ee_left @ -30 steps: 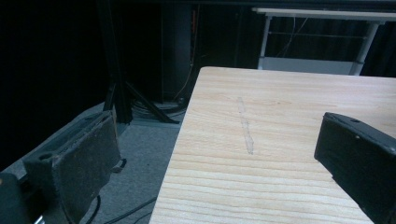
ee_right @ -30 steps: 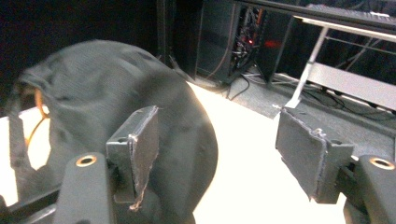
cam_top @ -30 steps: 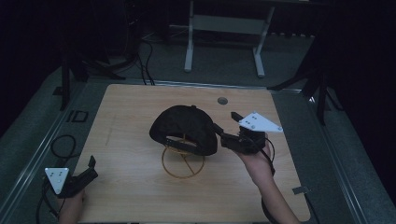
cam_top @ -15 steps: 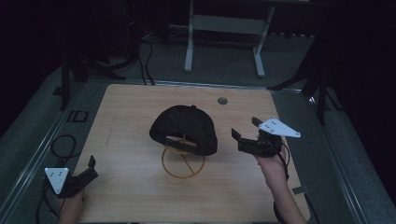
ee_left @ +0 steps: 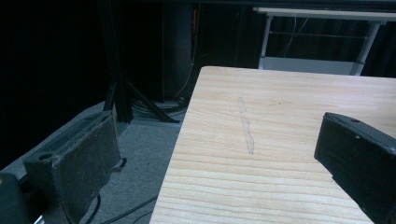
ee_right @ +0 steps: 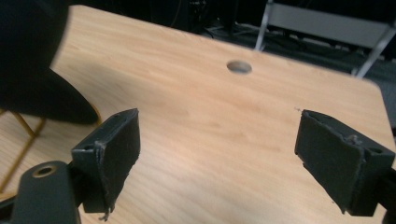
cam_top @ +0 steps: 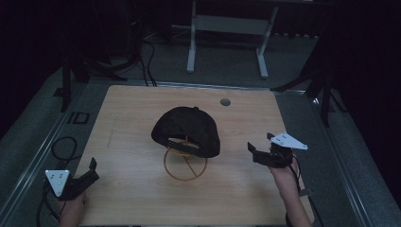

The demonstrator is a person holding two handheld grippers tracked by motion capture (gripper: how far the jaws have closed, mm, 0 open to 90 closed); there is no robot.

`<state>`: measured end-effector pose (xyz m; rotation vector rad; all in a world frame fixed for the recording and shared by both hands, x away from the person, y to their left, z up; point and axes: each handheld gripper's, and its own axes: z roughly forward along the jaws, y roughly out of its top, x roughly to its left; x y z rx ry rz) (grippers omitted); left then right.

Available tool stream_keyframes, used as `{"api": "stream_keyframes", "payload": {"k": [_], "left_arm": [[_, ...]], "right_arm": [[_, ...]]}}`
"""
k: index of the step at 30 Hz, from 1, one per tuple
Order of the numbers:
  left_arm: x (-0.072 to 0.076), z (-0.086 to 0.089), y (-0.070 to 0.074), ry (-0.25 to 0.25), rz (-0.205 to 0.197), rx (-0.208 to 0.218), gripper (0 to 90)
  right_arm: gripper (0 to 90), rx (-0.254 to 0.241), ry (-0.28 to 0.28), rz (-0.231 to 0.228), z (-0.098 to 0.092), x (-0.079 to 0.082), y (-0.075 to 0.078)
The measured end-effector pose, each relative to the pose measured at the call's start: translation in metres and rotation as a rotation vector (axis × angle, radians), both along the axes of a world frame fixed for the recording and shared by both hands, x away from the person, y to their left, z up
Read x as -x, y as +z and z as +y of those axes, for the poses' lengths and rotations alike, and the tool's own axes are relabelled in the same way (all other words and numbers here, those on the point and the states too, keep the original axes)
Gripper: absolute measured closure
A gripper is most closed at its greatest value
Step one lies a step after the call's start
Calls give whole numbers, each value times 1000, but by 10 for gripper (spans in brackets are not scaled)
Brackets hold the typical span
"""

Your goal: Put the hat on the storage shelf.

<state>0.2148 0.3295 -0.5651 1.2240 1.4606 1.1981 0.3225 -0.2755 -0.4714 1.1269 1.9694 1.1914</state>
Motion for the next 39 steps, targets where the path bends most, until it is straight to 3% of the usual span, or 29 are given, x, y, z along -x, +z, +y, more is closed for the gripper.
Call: {"api": "stream_keyframes", "payload": {"k": [8, 13, 20, 39], "left_arm": [[0, 0, 0, 1, 0, 0, 6], [0, 0, 0, 1, 0, 0, 6], [0, 0, 0, 0, 1, 2, 6], [0, 0, 0, -1, 1, 2, 6]], "right_arm": [[140, 16, -57, 25, -29, 4, -32], [141, 11, -108, 43, -49, 8, -47], [140, -2, -138, 68, -71, 14, -63], [141, -30, -289, 80, -122, 26, -75]]}}
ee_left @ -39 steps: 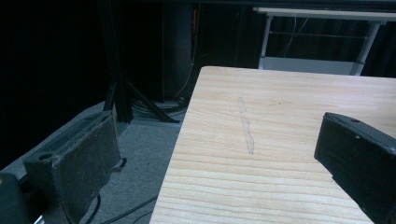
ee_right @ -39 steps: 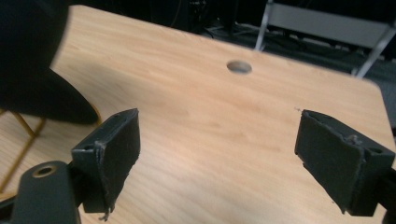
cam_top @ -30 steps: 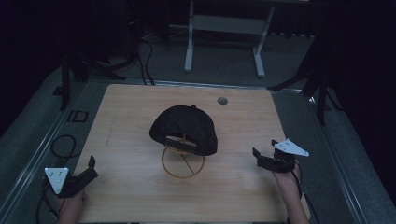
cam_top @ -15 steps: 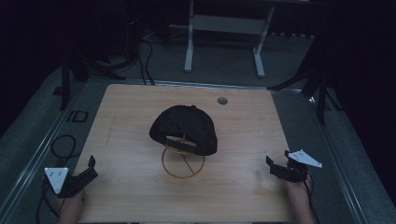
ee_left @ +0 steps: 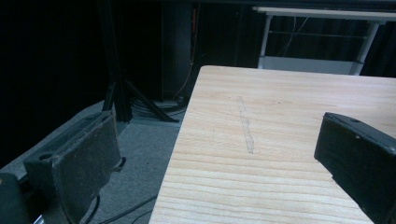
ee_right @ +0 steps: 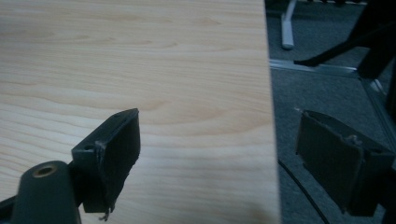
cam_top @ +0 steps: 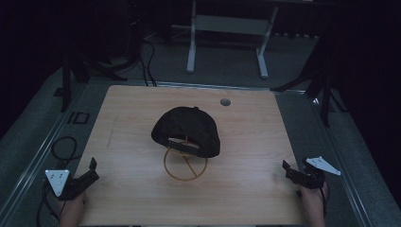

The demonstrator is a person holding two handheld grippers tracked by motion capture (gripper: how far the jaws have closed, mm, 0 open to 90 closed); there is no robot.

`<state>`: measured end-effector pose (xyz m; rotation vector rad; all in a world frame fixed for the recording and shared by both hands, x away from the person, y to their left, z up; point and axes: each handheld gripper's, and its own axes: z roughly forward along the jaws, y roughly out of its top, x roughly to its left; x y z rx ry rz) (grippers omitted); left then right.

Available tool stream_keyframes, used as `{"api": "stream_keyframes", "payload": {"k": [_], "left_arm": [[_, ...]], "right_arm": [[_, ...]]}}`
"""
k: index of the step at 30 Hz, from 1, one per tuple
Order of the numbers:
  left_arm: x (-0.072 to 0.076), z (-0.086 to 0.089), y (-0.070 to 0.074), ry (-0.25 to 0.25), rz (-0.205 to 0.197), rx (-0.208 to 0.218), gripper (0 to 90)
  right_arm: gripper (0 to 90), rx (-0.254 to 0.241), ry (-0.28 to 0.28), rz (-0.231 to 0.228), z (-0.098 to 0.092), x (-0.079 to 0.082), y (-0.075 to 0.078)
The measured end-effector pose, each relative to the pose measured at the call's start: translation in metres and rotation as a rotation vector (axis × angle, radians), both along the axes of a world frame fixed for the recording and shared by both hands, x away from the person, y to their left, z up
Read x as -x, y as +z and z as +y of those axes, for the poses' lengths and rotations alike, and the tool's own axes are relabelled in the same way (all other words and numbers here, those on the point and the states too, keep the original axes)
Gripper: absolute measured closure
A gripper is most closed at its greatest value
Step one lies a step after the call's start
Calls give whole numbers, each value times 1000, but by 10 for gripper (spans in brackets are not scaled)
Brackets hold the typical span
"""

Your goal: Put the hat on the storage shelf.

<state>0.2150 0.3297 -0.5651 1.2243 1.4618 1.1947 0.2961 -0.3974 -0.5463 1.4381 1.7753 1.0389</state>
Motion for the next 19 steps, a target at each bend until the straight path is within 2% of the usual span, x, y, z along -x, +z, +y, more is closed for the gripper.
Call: {"api": "stream_keyframes", "payload": {"k": [8, 19], "left_arm": [[0, 0, 0, -1, 1, 0, 6], [0, 0, 0, -1, 4, -2, 6]], "right_arm": [[143, -22, -41, 5, -15, 3, -5], [156, -31, -21, -18, -19, 5, -8]]}}
